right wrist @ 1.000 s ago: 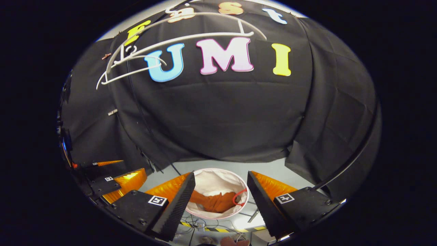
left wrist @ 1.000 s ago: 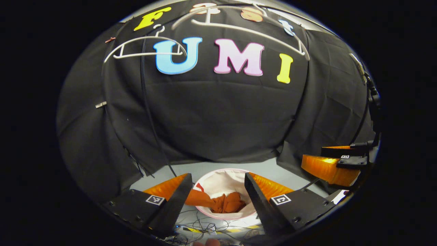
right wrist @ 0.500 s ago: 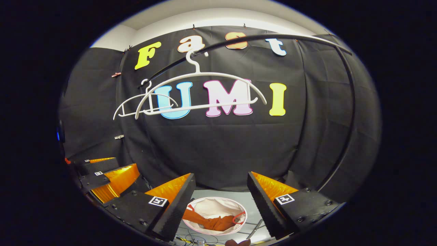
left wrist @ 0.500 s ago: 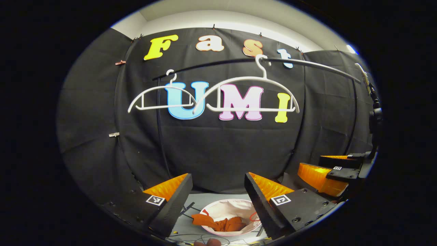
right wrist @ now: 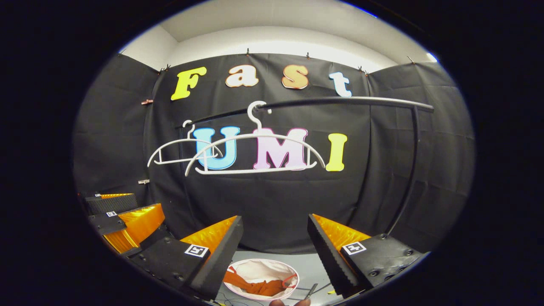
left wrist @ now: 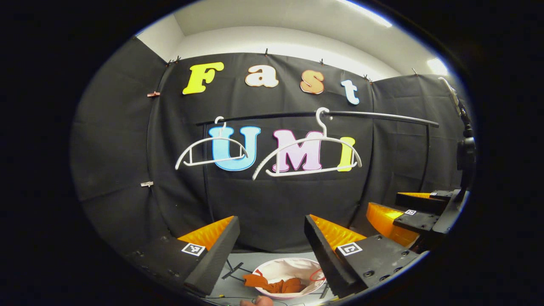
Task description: Grasp the clothes on the hanger with both hands and then place them into the laundry hamper below.
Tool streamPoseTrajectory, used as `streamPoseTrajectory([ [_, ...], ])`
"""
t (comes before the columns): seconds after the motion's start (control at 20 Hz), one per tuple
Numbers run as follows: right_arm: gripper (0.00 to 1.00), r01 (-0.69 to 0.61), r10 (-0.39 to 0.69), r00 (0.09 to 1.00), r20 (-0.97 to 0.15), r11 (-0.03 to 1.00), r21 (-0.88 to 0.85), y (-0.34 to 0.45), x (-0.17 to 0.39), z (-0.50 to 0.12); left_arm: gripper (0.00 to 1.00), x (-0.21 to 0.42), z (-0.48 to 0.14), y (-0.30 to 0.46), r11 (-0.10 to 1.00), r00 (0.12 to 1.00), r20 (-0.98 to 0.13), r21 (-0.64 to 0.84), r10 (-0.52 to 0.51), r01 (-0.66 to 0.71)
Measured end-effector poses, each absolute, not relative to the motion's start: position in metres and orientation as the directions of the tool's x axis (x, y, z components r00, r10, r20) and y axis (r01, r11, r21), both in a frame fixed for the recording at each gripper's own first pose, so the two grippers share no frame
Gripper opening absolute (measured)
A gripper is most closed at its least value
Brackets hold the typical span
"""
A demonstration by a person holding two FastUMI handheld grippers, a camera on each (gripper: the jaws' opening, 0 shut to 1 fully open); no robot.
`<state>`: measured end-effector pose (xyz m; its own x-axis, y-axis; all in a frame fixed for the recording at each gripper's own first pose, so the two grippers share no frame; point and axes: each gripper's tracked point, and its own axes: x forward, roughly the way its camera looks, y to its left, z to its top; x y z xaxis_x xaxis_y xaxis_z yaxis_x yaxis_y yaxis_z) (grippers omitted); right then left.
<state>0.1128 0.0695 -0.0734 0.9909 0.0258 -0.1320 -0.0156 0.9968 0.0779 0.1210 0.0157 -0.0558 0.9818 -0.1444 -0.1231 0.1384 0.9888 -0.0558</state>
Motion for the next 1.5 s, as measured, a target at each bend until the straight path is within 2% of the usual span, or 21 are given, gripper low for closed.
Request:
streamPoseTrajectory([
  [0.25, 0.98, -0.012, 0.020, 0.995, -0.096, 0.996, 0.090, 0.079, 0.102, -0.043, 0.98, 0.109, -0.026, 0.030, 0.989, 0.989, -0.076, -0.074, -0.130, 0.125],
  [0.35, 0.98, -0.016, 0.025, 0.996, -0.089, 0.995, 0.099, 0.082, 0.100, -0.036, 0.96, 0.109, -0.019, 0.037, 0.990, 0.991, -0.066, -0.083, -0.115, 0.110],
  [0.45, 1.00, -0.019, 0.027, 0.996, -0.087, 0.995, 0.094, 0.086, 0.100, -0.032, 0.97, 0.108, -0.013, 0.041, 0.991, 0.993, -0.052, -0.094, -0.104, 0.099],
  [0.7, 0.98, -0.030, 0.036, 0.997, -0.067, 0.996, 0.079, 0.093, 0.098, -0.018, 0.96, 0.108, -0.009, 0.056, 0.996, 0.997, -0.037, -0.068, -0.062, 0.059],
  [1.0, 0.98, -0.041, 0.045, 0.998, -0.044, 0.995, 0.090, 0.095, 0.102, -0.005, 0.98, 0.109, -0.005, 0.056, 0.995, 0.997, -0.028, -0.073, -0.067, 0.065],
  [1.05, 1.00, -0.041, 0.044, 0.998, -0.034, 0.995, 0.091, 0.093, 0.102, -0.003, 0.98, 0.109, -0.005, 0.054, 0.995, 0.997, -0.029, -0.076, -0.072, 0.069],
  [1.15, 0.98, -0.030, 0.032, 0.999, -0.021, 0.996, 0.089, 0.088, 0.102, 0.000, 0.98, 0.109, -0.006, 0.052, 0.995, 0.997, -0.028, -0.071, -0.073, 0.070],
  [1.2, 0.93, -0.032, 0.034, 0.999, -0.018, 0.996, 0.085, 0.088, 0.101, -0.001, 0.95, 0.109, -0.008, 0.051, 0.995, 0.997, -0.032, -0.070, -0.075, 0.073],
  [1.3, 0.93, -0.031, 0.032, 0.999, -0.019, 0.997, 0.072, 0.086, 0.102, -0.004, 0.98, 0.110, -0.010, 0.048, 0.995, 0.996, -0.041, -0.072, -0.075, 0.072],
  [1.5, 0.93, -0.034, 0.035, 0.999, -0.017, 0.996, 0.079, 0.084, 0.102, -0.001, 0.96, 0.109, -0.007, 0.042, 0.994, 0.995, -0.040, -0.077, -0.087, 0.083],
])
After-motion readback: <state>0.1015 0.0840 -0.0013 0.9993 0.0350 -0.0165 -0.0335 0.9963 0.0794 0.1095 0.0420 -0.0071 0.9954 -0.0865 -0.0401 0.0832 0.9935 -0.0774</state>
